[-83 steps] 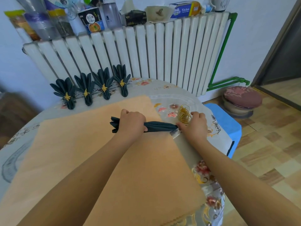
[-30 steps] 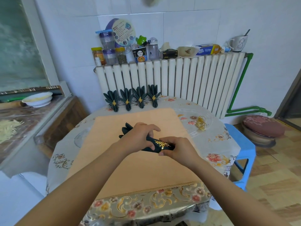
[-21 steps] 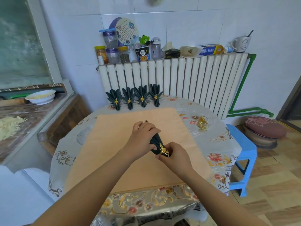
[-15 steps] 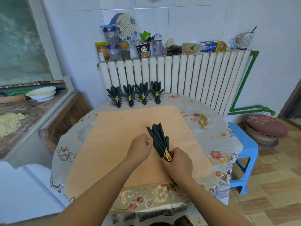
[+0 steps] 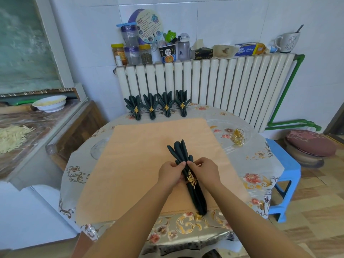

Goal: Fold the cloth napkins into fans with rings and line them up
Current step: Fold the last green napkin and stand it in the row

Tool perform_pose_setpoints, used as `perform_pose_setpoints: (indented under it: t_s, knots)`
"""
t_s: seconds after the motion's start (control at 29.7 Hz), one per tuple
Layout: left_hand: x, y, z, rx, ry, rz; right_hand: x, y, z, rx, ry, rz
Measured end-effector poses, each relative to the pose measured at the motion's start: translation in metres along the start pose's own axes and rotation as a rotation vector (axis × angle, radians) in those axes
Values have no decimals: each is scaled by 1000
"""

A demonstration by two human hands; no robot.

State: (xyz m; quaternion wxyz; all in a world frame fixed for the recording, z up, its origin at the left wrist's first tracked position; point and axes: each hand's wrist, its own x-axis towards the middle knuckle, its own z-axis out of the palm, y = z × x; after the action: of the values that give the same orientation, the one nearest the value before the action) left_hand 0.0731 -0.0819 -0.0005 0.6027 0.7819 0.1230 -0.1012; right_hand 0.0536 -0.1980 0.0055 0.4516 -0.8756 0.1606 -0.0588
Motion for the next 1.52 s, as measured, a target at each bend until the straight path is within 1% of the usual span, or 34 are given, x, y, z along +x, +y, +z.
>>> perform_pose_setpoints:
  t_s: [0.1,0.24,0.3,0.51,0.64,0.84,1.04,1.11,1.15,1.25,1.31,1.41,1.52]
  knots:
    - [3,-1,2,-54,26,-4,4,-3,-2,10,-1,33]
    - [4,-6,-2,-268,79,-38,4,4,-3,165,18,155]
    - [3,-8,-4,-326,94,-56,3,8,-3,222,24,199]
    - [-2,-9,-4,-451,85,-120,0,10,1,356,20,236]
    - [-4,-9,-5,-478,118,-131,-1,12,1,426,24,286]
    - [-8,-8,-7,-500,121,-147,-2,13,1,353,28,276]
    - [-9,-11,-11,-317,90,-86,-2,15,3,285,32,235]
    - [-12,-10,-11,-277,76,-81,0,14,5,283,53,231]
    - [-13,-10,-11,-257,74,-78,2,13,5,266,74,199]
    - [-12,-6,-11,-204,93,-60,15,6,5,79,140,41]
    - [-9,-1,-10,-163,110,-45,27,0,4,-67,179,-16]
    - [-1,3,-10,-111,116,-63,46,-12,4,-209,164,-37]
    - [8,7,-6,-137,100,-116,61,-22,7,-226,116,9]
